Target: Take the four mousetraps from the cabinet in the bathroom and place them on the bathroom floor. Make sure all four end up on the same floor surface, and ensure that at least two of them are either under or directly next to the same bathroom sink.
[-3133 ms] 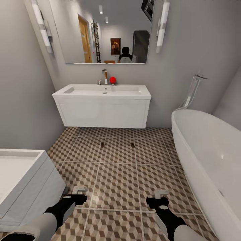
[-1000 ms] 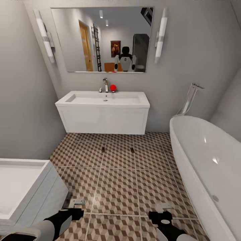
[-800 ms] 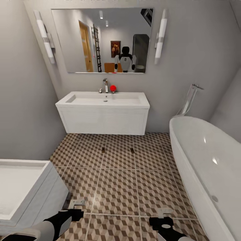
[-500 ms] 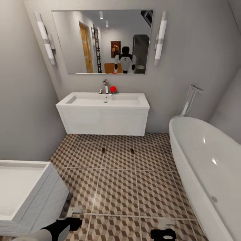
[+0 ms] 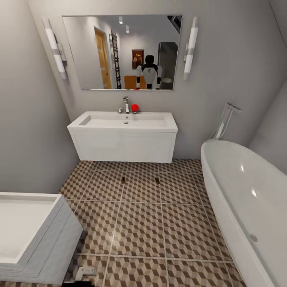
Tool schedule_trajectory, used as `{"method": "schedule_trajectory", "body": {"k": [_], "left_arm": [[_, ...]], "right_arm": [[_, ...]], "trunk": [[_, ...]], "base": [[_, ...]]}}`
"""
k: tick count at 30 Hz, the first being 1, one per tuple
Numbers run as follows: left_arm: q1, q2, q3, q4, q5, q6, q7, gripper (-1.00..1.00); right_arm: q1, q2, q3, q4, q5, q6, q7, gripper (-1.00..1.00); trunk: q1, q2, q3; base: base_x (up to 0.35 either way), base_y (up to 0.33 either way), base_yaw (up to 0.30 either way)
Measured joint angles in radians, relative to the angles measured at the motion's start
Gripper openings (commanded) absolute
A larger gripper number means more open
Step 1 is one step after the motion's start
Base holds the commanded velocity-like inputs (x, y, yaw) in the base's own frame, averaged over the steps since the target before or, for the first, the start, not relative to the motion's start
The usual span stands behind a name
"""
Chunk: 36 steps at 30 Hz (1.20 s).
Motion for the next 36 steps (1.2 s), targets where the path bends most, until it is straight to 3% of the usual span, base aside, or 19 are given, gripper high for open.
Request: {"method": "schedule_trajectory", "body": {"k": [15,25,36], "left_arm": [[0.132,-0.014,-0.001,0.0,-0.006,-0.006,-0.004,1.0],[0.159,-0.037,-0.002,0.0,-0.006,-0.006,-0.009,1.0],[0.165,-0.065,-0.002,-0.001,-0.006,-0.006,-0.01,1.0]], "right_arm": [[0.129,-0.025,0.0,0.0,-0.002,-0.009,0.003,1.0],[0.158,-0.023,0.0,0.0,-0.002,-0.011,0.004,1.0],[0.17,-0.018,0.0,0.001,-0.003,-0.01,0.026,1.0]], "trunk": [[-0.058,0.105,0.047],[-0.096,0.175,0.078],[-0.096,0.175,0.08]], "base": [[0.0,0.0,0.0],[0.0,0.0,0.0],[0.0,0.0,0.0]]}}
